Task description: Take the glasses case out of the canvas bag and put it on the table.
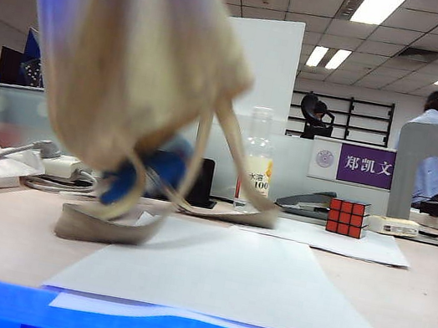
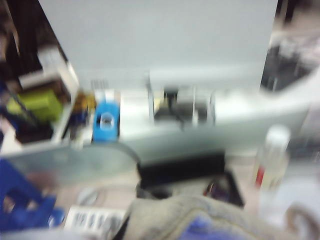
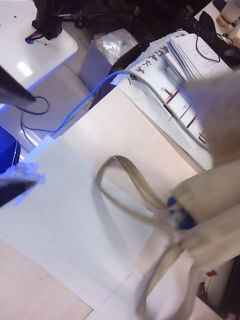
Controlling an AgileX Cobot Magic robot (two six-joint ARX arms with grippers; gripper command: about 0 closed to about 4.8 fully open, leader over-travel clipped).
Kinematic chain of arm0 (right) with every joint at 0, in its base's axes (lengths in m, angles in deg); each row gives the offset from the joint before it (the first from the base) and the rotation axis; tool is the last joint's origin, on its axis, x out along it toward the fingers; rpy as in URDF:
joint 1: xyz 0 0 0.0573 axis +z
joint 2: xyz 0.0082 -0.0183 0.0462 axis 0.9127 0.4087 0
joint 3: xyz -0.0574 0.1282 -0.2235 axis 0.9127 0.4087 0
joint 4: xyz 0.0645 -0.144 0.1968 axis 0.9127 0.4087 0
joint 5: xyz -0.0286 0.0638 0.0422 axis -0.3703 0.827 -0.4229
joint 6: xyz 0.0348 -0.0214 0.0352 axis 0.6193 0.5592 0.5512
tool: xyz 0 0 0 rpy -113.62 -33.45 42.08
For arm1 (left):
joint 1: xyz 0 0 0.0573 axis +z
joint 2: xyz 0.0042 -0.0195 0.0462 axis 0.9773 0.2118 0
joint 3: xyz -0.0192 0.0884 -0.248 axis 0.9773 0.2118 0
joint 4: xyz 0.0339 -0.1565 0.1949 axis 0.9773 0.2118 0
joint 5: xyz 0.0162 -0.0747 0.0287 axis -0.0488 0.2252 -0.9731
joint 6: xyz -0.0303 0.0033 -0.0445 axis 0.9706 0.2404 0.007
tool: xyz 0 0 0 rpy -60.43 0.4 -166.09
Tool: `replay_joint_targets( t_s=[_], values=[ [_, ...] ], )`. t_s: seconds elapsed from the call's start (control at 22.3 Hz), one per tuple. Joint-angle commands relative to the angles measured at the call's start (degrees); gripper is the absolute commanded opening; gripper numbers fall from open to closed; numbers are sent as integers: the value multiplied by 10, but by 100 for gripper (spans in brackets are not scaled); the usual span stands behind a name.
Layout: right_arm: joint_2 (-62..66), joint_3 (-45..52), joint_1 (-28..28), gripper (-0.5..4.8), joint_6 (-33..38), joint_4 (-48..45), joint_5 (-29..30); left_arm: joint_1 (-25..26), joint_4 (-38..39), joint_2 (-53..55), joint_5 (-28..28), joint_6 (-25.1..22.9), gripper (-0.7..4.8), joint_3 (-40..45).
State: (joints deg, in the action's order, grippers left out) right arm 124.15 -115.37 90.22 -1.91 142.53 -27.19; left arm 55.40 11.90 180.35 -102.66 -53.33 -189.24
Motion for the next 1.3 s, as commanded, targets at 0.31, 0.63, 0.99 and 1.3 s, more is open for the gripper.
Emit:
replay_joint_targets(
  t_s=[0.31,0.63,0.99,1.3],
  values=[
    [-5,-2,0,190,-2,-3,5,8,-56,-45,-104,-41,-6,-11],
    [-12,-2,1,190,-2,1,18,44,-51,-67,-114,-6,-6,-11],
    [-51,-2,0,190,-9,-10,14,160,-91,-106,16,88,-6,-11],
    [-82,-2,0,190,-23,-6,14,246,-131,-109,108,198,-6,-2]
  ],
)
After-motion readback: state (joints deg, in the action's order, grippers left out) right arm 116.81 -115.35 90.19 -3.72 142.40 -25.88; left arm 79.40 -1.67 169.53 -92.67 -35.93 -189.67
